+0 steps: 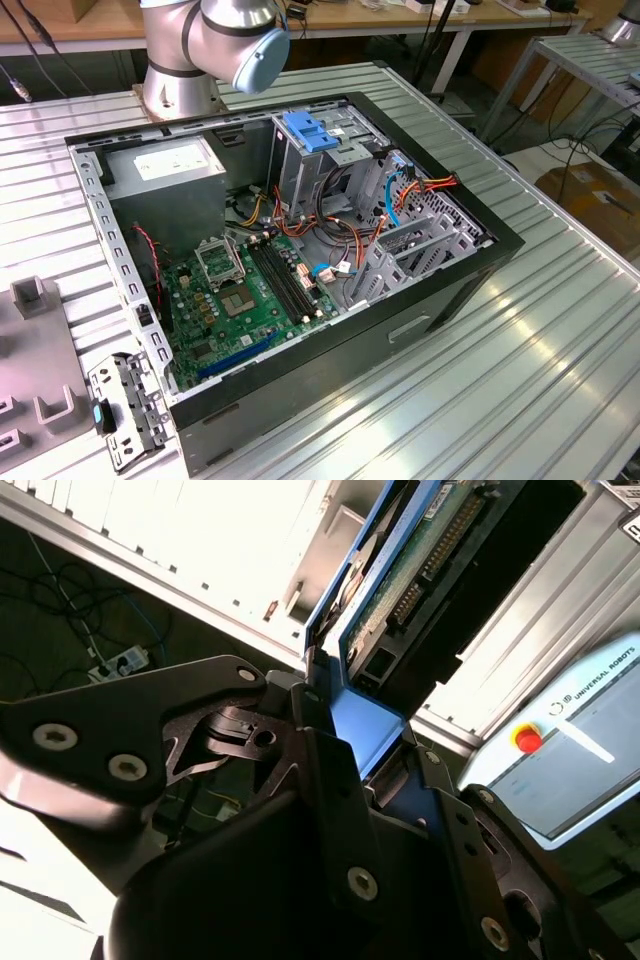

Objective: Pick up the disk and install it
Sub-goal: 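Pick up the disk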

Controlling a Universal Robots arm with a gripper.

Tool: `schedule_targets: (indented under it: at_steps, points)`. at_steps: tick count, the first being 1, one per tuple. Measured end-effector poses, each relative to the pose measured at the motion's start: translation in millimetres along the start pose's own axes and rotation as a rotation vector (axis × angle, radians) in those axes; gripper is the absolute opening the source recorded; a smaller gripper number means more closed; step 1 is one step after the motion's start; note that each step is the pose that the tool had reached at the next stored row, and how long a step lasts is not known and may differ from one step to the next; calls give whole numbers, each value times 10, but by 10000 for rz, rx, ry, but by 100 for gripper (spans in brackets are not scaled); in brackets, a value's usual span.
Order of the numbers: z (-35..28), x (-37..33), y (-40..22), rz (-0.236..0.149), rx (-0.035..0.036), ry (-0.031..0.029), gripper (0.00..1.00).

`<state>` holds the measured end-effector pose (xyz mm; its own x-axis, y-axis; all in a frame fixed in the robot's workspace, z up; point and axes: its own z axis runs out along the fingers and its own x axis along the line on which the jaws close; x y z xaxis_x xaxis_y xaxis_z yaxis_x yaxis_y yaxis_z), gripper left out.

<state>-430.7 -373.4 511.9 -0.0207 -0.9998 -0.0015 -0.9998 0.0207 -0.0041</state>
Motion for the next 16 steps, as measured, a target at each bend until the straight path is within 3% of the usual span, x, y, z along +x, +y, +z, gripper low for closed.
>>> schedule_targets:
  at_steps: [8, 16]
  points:
    - [1, -2, -104, 0, 1, -1, 37]
    - [1, -2, -113, 0, 0, 0, 37]
